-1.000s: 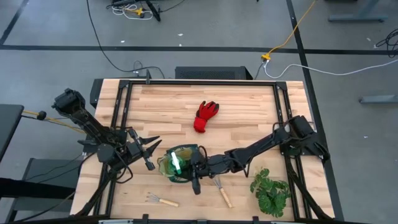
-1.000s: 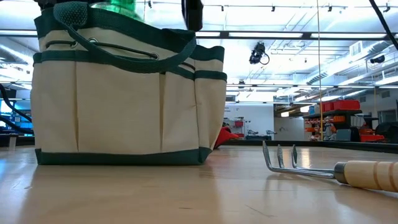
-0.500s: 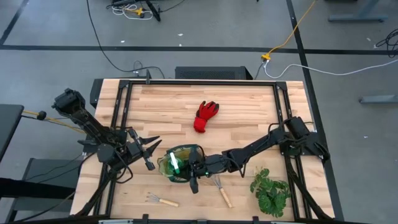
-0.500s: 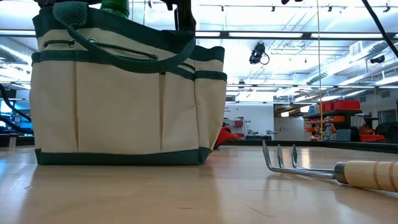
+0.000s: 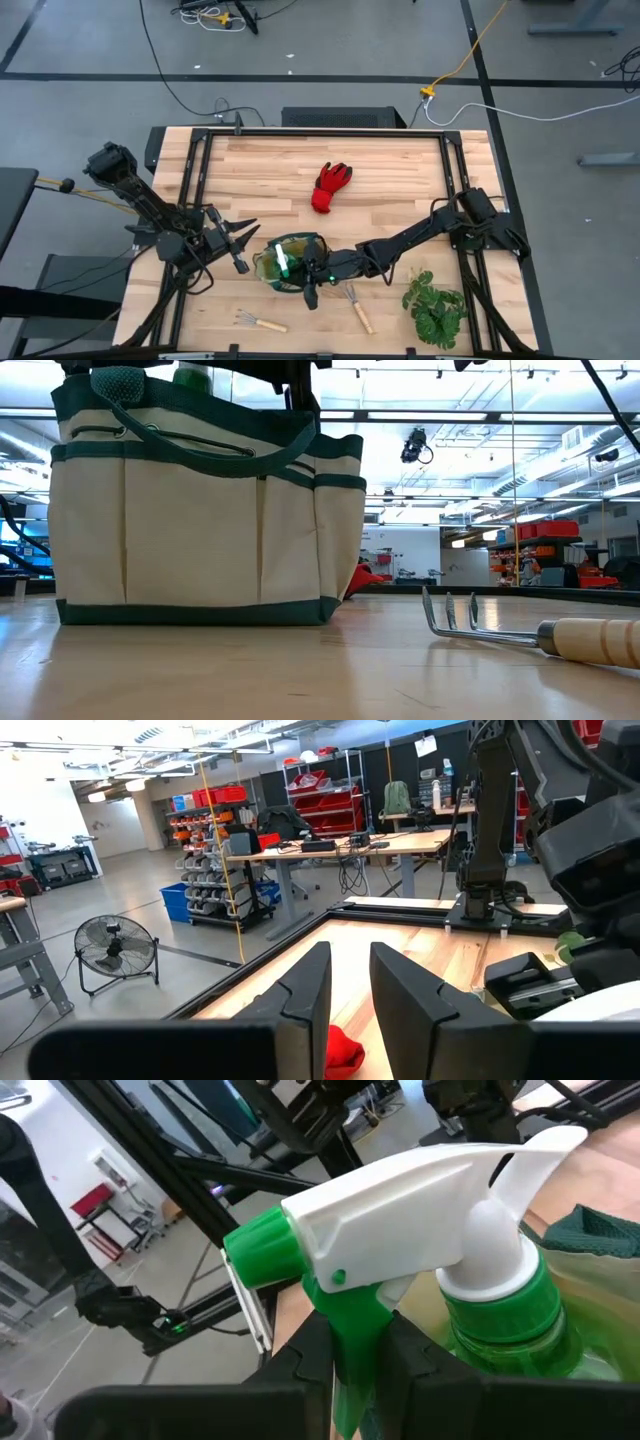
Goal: Pick & Place Garden tools in Gardening bag
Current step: Put the spray bottle into the gardening bag
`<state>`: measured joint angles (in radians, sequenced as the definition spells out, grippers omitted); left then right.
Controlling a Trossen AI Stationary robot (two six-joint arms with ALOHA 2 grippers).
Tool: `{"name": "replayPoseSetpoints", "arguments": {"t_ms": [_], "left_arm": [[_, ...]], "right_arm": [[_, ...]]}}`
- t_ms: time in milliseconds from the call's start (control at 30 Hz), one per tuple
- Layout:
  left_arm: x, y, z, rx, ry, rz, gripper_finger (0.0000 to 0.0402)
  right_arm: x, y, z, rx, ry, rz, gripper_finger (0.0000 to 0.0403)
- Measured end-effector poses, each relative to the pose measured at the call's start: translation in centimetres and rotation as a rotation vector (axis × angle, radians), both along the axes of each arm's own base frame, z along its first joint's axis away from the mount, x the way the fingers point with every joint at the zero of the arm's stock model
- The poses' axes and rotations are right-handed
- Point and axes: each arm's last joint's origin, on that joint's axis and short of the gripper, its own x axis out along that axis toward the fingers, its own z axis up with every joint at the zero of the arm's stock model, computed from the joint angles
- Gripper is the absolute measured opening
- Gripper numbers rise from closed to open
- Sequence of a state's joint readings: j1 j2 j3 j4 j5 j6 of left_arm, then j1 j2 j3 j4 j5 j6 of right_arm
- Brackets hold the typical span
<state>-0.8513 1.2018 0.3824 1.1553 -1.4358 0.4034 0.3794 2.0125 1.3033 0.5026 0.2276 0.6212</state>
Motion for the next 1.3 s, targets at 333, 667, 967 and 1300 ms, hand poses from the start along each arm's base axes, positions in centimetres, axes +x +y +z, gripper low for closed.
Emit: {"name": "replayPoseSetpoints", "arguments": {"t_ms": [333,667,967,1300], "left_arm": [[0.0,0.0,0.0,0.0,0.0,0.0,0.008],[0.0,0.0,0.0,0.0,0.0,0.0,0.008],[0.0,0.0,0.0,0.0,0.0,0.0,0.008],[0.0,0.0,0.0,0.0,0.0,0.0,0.008]], "right_arm": [[0.06,-0.05,0.3,-0.002,-0.032,-0.03,0.0049],[0.08,-0.18,0.31,-0.011,-0.036,-0.067,0.0113],[0.07,-0.13,0.33,-0.02,-0.038,-0.057,0.0156],[-0.01,0.23,0.41,-0.023,-0.046,0.004,0.0218]]}}
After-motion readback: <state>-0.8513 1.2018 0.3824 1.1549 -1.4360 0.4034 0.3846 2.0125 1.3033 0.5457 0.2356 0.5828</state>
